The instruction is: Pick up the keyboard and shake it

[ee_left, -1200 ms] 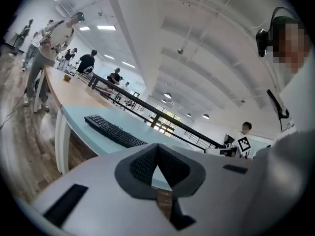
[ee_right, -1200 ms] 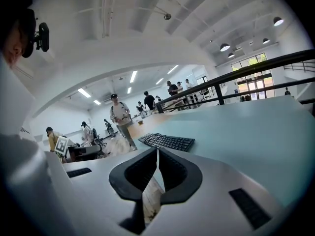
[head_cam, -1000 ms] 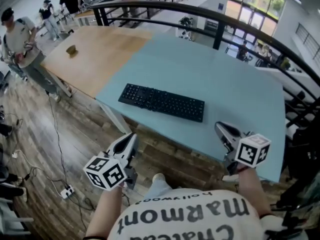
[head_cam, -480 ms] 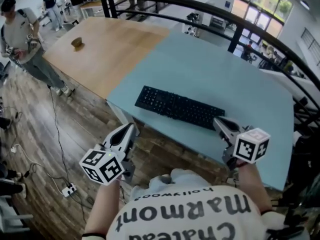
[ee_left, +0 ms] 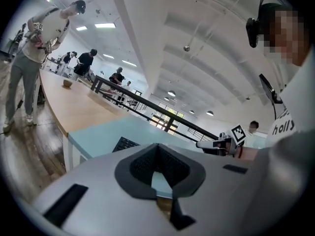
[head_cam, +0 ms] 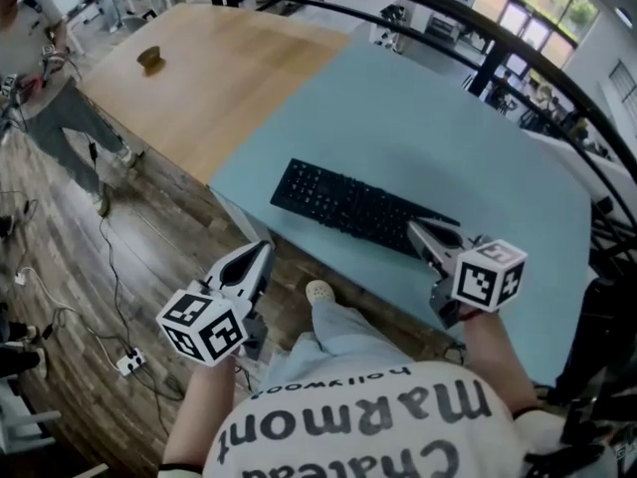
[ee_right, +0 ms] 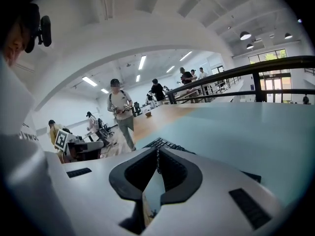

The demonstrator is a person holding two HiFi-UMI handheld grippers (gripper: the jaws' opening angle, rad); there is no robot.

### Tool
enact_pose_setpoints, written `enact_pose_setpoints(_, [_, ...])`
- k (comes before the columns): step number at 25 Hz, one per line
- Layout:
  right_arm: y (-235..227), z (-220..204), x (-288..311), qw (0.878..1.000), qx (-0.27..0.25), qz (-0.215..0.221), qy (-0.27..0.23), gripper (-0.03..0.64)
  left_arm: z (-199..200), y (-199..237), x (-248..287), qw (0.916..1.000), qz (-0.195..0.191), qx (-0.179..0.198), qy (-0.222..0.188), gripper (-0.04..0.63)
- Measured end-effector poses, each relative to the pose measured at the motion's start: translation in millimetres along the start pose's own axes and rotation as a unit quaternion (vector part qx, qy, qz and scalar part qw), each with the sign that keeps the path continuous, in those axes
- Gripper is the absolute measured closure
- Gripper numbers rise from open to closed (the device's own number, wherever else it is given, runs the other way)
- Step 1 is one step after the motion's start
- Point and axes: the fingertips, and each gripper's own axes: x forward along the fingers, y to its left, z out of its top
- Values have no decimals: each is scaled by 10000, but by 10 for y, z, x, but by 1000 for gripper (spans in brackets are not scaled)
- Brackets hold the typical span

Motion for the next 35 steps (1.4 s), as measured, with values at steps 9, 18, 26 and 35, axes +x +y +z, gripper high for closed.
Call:
enact_pose_setpoints(9, [3,211,731,9946,-357,880,417,575,-47,238,424,9990,83,-320,315,594])
enact_pose_setpoints(18, [-104,162,1442,9770,-930,1469,1234,575,-195,619,697,9950,302,-561,768,593])
enact_pose_setpoints(26, [-176,-7,1927,9493,-1170,2012,2112,516,-386,891,887,9896,706,-725,1026,591])
enact_pose_setpoints(35, [-297,-280,2334,9035,-1437,2295,3322,362,-693,966,1022,9796,595,-1160,1527,383])
